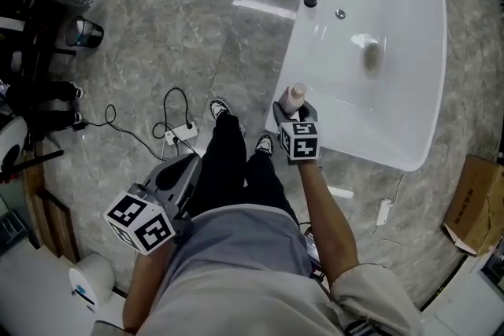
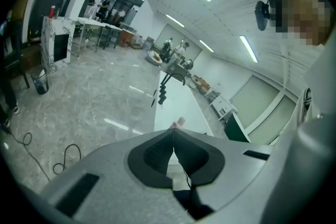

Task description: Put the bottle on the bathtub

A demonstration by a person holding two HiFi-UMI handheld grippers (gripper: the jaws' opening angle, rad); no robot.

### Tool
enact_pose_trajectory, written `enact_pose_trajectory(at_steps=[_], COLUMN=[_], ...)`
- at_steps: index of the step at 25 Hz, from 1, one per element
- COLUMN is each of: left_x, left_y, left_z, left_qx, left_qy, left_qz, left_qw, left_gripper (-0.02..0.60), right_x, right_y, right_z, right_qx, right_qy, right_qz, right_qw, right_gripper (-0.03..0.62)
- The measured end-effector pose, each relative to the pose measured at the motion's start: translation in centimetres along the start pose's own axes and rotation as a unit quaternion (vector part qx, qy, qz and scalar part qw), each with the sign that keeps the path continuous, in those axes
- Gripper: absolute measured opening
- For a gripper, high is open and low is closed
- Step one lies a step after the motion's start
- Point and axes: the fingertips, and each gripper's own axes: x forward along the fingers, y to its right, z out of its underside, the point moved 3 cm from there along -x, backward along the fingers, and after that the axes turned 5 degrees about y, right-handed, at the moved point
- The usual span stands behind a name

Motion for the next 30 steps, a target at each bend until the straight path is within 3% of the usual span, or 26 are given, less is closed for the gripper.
enact_pose_trajectory(at_steps=[16,30], left_x=[-0.5,-0.3], left_y=[-2.3,-1.3], left_z=[-0.4,0.3], left_qx=[-0.007,-0.029], left_qy=[-0.009,0.006], left_qz=[0.001,0.013], left_qw=[0.9999,0.9995], left_gripper=[0.008,0.008], right_x=[1.2,0.4], right_y=[0.7,-1.0], right_z=[1.7,3.2], right_qx=[0.001,-0.028], right_qy=[-0.001,-0.032], right_qz=[0.047,0.029], right_qw=[0.999,0.999], right_gripper=[0.236,0.236])
